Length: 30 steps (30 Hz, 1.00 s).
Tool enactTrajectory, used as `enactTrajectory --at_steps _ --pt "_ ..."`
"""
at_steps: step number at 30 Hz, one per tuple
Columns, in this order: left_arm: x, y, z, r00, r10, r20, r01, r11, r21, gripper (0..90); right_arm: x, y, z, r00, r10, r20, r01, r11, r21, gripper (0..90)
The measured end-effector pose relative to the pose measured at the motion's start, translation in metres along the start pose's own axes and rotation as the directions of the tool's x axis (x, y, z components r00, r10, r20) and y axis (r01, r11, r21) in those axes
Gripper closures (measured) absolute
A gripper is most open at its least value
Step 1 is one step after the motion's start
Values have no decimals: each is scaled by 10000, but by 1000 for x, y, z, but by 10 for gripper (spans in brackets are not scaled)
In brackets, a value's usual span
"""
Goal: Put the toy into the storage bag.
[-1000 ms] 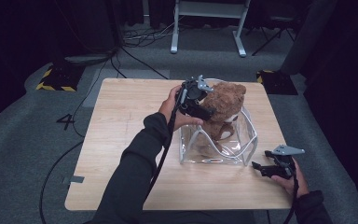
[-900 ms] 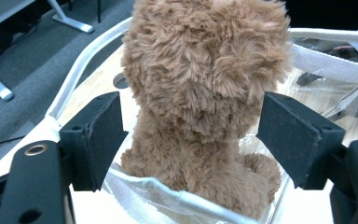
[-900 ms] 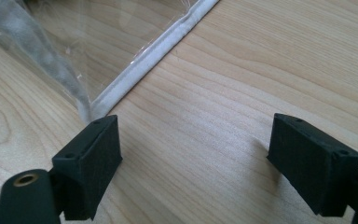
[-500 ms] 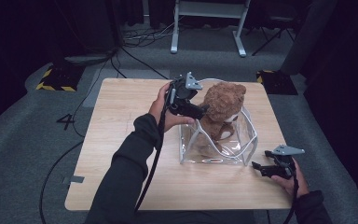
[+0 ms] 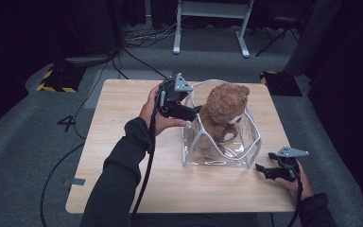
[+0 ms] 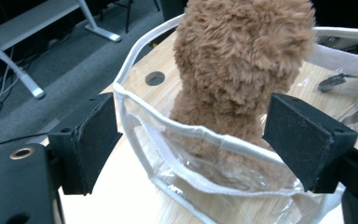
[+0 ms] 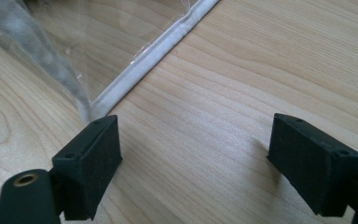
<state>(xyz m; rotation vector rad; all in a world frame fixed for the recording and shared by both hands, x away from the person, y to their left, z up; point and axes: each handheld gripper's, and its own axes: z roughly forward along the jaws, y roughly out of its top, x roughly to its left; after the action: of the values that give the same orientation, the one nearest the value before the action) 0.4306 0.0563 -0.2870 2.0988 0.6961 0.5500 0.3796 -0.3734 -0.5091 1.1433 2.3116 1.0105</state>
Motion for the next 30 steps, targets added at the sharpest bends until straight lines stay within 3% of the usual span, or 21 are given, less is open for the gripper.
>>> enactTrajectory --at_steps 30 --pt "11 -40 -24 9978 112 -661 -81 9989 472 172 0 0 0 10000 3 15 -3 10000 -10 166"
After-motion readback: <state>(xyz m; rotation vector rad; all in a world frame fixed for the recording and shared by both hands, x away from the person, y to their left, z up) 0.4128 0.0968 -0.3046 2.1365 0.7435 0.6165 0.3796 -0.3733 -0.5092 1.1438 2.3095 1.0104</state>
